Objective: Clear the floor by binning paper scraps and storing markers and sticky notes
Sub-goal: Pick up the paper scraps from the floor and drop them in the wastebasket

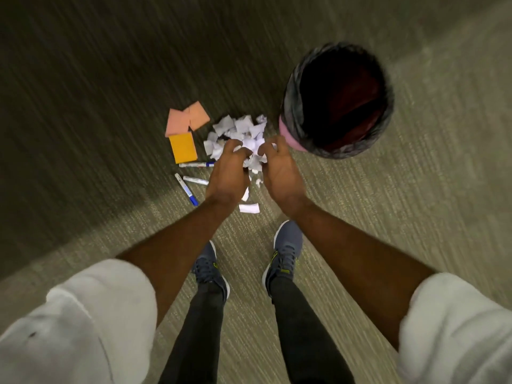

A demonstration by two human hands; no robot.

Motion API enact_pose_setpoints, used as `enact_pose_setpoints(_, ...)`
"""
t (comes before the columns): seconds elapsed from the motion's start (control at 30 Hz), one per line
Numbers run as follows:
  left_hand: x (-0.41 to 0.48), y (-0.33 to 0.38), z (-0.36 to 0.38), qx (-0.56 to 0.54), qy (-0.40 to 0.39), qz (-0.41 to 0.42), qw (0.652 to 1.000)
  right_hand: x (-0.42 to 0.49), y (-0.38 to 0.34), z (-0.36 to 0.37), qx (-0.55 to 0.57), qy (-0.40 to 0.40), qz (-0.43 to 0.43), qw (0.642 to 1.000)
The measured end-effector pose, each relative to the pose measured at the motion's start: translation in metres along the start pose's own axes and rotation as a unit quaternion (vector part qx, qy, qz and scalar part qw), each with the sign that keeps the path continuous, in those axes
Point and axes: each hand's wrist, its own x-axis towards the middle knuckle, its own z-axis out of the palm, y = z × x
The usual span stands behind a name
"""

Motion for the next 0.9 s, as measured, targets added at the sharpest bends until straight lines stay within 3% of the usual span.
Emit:
enact_pose_setpoints(0.33,0.042,0.128,-0.055,-0.01,0.019,0.06,0.998,0.019,0.014,-0.133,0.016,0.147,0.049,0.988)
enact_pose_setpoints(0.63,0.087,0.181,-0.029,-0.045,-0.001,0.065,0.997,0.033,0.071,-0.165,0.002,0.139,0.087,0.986)
enact_pose_setpoints(0.9,0.08,0.176,-0.026,-0.055,-0.047,0.07,0.995,0.017,0.077,-0.174,0.002,0.147,0.094,0.985)
